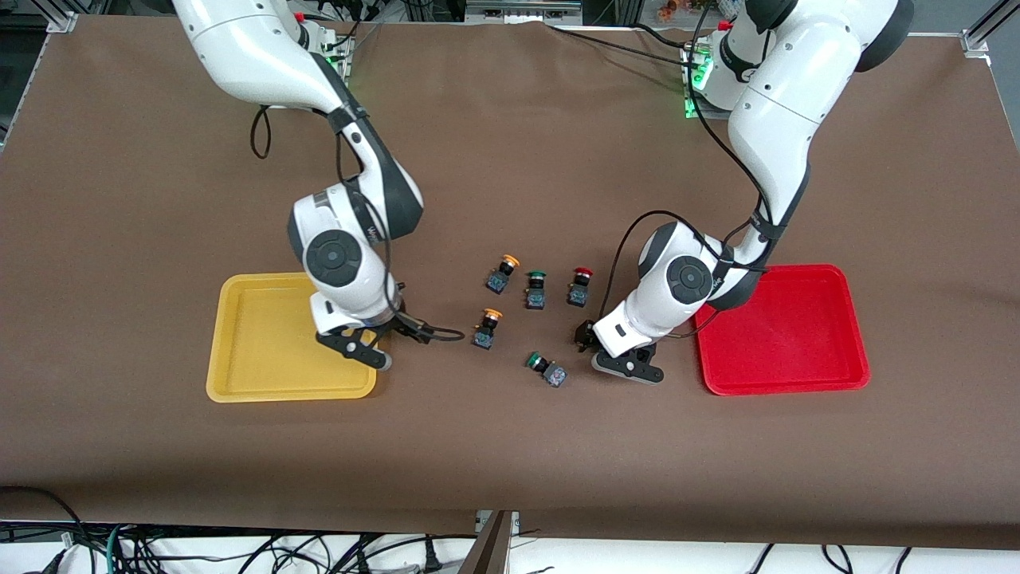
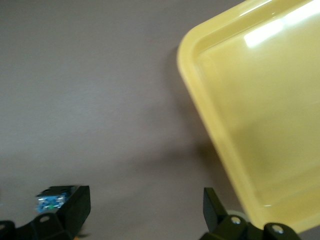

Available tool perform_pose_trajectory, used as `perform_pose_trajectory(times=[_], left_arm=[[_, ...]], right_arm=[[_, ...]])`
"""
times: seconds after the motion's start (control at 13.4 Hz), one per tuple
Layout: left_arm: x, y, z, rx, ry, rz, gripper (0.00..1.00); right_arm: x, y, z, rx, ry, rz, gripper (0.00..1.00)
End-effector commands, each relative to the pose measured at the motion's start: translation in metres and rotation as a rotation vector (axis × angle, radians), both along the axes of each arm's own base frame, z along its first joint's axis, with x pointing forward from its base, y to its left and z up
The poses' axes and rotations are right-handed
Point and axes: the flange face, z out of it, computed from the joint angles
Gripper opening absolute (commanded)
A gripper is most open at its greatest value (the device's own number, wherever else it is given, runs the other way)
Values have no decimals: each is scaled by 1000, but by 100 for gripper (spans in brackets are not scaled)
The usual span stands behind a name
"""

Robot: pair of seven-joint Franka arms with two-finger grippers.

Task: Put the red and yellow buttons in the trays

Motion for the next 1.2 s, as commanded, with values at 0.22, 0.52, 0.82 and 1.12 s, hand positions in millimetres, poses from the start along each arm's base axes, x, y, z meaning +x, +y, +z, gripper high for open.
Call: perform_pose_trajectory(times=[0.22,0.52,0.82,1.12], left_arm=[[-3,4,18,56,-2,-49,0],[-6,40,98,181,156,-49,0],[0,108,143,236,231,-30,0],[9,171,92,227,289,-180,1]], right_arm=[[-21,87,-33,49,-97,49,100],[-30,104,-59,45,-103,76,100],[-28,110,-74,83,-161,85,100],[-27,120,-87,88,-173,99,65]])
